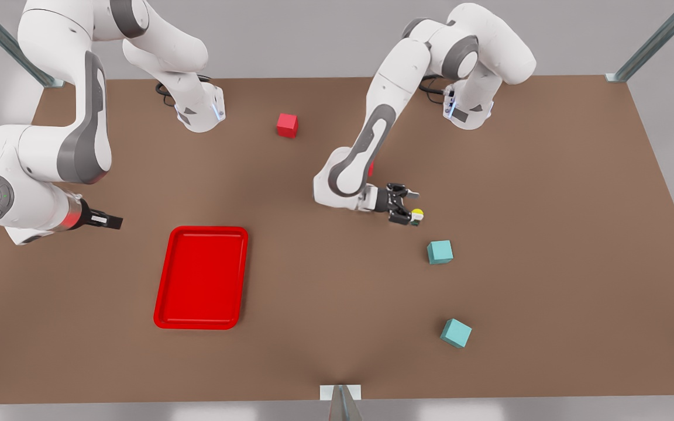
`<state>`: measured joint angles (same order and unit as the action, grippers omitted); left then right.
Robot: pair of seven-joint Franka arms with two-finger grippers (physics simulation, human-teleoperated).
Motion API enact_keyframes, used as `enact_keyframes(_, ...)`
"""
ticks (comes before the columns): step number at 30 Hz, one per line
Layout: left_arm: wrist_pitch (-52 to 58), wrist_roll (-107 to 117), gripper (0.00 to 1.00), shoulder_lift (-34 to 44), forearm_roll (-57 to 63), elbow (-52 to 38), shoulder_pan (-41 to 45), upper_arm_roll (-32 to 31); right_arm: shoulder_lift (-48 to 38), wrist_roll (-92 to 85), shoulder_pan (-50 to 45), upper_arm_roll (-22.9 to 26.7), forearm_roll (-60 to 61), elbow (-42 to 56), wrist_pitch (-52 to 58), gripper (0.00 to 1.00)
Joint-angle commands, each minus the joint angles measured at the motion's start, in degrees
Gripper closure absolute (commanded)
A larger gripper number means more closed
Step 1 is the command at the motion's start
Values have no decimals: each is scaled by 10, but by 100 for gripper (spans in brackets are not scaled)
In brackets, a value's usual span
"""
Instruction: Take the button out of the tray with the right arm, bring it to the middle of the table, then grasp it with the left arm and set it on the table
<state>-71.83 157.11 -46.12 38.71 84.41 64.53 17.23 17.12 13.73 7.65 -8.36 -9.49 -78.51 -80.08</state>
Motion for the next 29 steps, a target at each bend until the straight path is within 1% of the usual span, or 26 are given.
enact_keyframes(1, 16, -830, 0, 55, -44, 1, -3, 2, -1, 23, 0, 0, -1, 0, 1, 0)
enact_keyframes(2, -10, -1104, 0, 110, -143, 1, -22, 30, -1, 23, 0, 0, 0, 0, 1, 0)
enact_keyframes(3, -56, -1347, 0, 142, -286, -9, -70, 64, 0, 23, 0, 0, -1, 0, 1, 0)
enact_keyframes(4, -58, -1521, 0, 142, -410, -23, -123, 110, 0, 23, -1, 0, -1, 0, 1, 0)
enact_keyframes(5, -52, -1631, 0, 142, -481, -28, -162, 134, 0, 23, -1, 0, 0, 0, 1, 0)
enact_keyframes(6, -1, -1726, 0, 141, -531, -48, -223, 141, 0, 23, -1, 0, 0, 0, 1, 0)
enact_keyframes(7, 31, -1720, 0, 141, -537, -96, -245, 146, 0, 23, -1, 0, 0, 0, 1, 0)
enact_keyframes(8, 49, -1612, 0, 191, -517, -130, -270, 149, 0, 23, -1, 0, 0, 0, 1, 0)
enact_keyframes(9, 49, -1569, 0, 261, -448, -130, -369, 3, 0, 23, -1, 0, 0, 0, 1, 0)
enact_keyframes(10, 42, -1570, 0, 296, -388, -119, -411, -61, 0, 23, -3, 0, -1, 1, 1, 0)
enact_keyframes(11, -20, -1575, 0, 376, -385, -45, -446, -83, 0, 23, -6, 0, -2, 4, -1, 0)
enact_keyframes(12, -52, -1582, 0, 426, -378, -4, -466, -94, -1, 22, -13, -2, -3, 6, -2, 0)
enact_keyframes(13, -71, -1607, 0, 460, -363, 34, -466, -94, -1, 22, -17, -2, -2, 14, -13, 0)
enact_keyframes(15, -76, -1632, 0, 480, -361, 54, -466, -94, -1, 22, -21, -4, 1, 14, -31, 0)
enact_keyframes(18, -81, -1650, 0, 479, -363, 61, -466, -98, -1, 22, -44, -4, -3, 20, -61, 0)
enact_keyframes(19, -81, -1653, 0, 476, -366, 61, -464, -100, -1, 14, -40, -4, 24, 20, -65, 0)
enact_keyframes(20, -80, -1713, 0, 473, -368, 61, -465, -104, 0, 16, -36, -4, 75, 20, -88, 0)
enact_keyframes(22, -80, -1716, 0, 467, -368, 60, -466, -104, -1, 16, -36, -4, 74, 20, -90, 0)
enact_keyframes(25, -86, -1717, 0, 438, -368, 58, -464, -109, -1, 15, -37, -4, 72, 20, -90, 0)
enact_keyframes(29, -88, -1717, 0, 436, -368, 58, -464, -110, -1, 15, -37, -4, 72, 19, -95, 0)
